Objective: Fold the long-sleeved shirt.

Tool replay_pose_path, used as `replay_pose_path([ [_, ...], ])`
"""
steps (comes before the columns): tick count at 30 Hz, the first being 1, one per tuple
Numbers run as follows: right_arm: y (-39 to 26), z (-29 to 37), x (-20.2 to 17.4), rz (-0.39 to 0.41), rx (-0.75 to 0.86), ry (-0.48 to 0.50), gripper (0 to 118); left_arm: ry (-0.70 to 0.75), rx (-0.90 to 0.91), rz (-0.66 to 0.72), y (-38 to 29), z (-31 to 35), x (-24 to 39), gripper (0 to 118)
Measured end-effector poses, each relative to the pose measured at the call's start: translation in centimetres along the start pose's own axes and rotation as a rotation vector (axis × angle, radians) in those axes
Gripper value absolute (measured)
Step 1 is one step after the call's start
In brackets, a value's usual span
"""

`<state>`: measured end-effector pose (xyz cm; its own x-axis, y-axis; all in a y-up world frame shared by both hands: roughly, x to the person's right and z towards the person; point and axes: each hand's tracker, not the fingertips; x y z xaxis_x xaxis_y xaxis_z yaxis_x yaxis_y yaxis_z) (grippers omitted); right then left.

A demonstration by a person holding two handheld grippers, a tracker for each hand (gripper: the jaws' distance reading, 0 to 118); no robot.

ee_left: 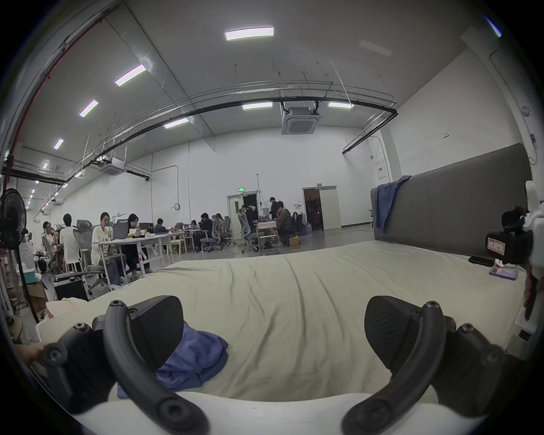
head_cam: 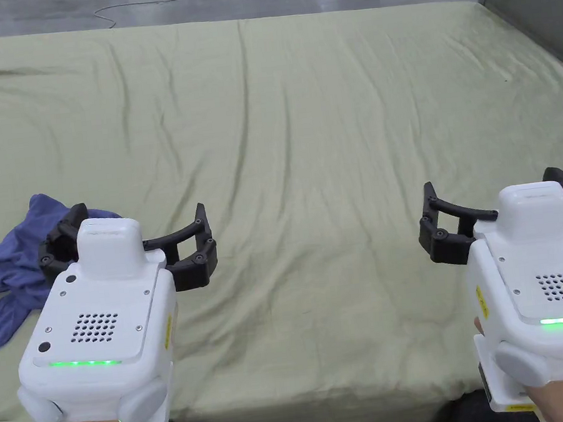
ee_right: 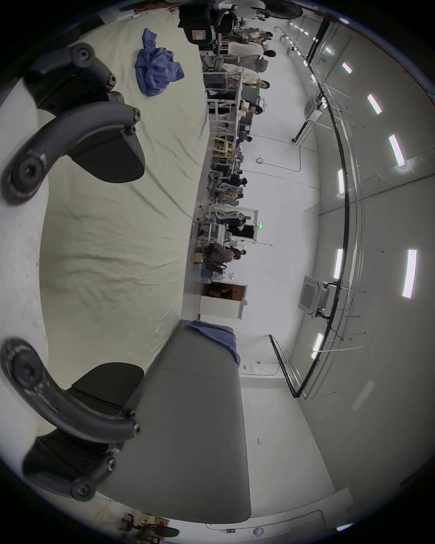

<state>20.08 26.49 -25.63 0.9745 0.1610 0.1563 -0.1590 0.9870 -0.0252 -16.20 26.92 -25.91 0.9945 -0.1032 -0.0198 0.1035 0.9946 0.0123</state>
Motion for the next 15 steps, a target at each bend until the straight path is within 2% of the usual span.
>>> replay_pose_path([
  [7,0.34,0.32,0.61,-0.015,0.037,-0.003,118,0.010,-0.008,0.031,0.26,-0.02,-0.30,118],
  [12,0.26,0.34,0.79,-0.049,0.025,0.011,118,0.011,0.007,-0.001,0.05,0.01,-0.09,118],
  [15,0.23,0.09,0.52,-0.023,-0.001,0.001,118,-0.003,0.011,-0.001,0.13,0.08,0.00,118],
])
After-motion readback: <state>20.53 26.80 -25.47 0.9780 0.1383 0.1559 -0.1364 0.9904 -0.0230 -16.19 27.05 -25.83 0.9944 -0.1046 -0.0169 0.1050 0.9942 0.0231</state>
